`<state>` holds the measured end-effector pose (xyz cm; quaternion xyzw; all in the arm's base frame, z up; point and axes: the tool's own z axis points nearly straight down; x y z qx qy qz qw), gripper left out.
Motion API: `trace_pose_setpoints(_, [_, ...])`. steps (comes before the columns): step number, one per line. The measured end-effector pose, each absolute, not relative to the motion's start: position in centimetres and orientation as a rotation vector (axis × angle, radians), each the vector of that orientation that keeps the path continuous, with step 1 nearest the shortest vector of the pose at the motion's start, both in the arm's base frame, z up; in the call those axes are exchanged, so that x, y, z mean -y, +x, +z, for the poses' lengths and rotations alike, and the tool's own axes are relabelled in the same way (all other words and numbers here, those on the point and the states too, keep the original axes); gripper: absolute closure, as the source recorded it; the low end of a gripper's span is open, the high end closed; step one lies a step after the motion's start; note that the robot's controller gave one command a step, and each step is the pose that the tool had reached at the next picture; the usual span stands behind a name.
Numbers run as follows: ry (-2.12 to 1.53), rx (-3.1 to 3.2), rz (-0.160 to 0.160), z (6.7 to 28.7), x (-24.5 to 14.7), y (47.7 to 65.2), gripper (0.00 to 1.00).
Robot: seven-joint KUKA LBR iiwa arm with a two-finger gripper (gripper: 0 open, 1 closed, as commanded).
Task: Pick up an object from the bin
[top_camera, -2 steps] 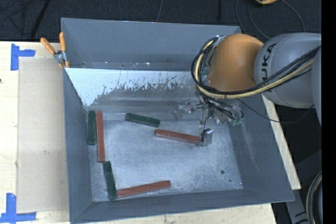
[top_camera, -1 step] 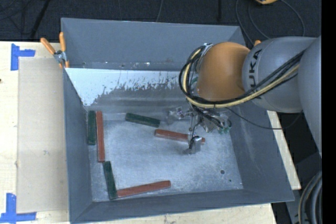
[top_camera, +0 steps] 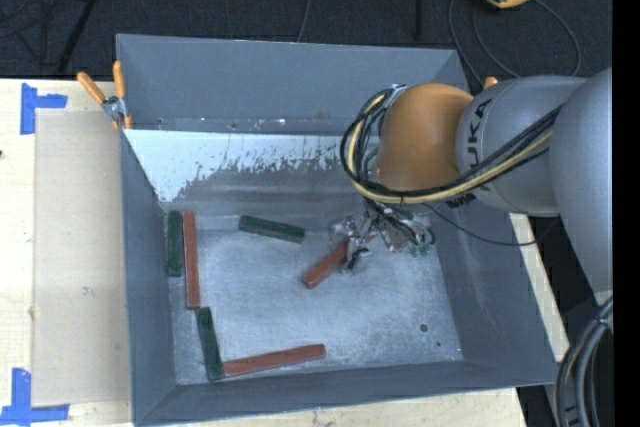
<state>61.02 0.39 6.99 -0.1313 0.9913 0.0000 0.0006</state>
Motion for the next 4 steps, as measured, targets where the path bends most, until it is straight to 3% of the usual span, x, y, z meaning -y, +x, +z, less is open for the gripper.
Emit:
trace_pose_setpoints(1, [-0.413,-3.113,0.000,7.0,-0.4,61.0,1.00])
trace_pose_setpoints(2, [-0.490,-3.111,0.005,10.7,1.1,60.2,1.00])
trace_pose_setpoints(3, [-0.788,-3.038,-0.002,13.7,0.9,57.4,1.00])
trace_pose_setpoints(4, [-1.060,-2.961,0.005,17.4,2.1,57.1,1.00])
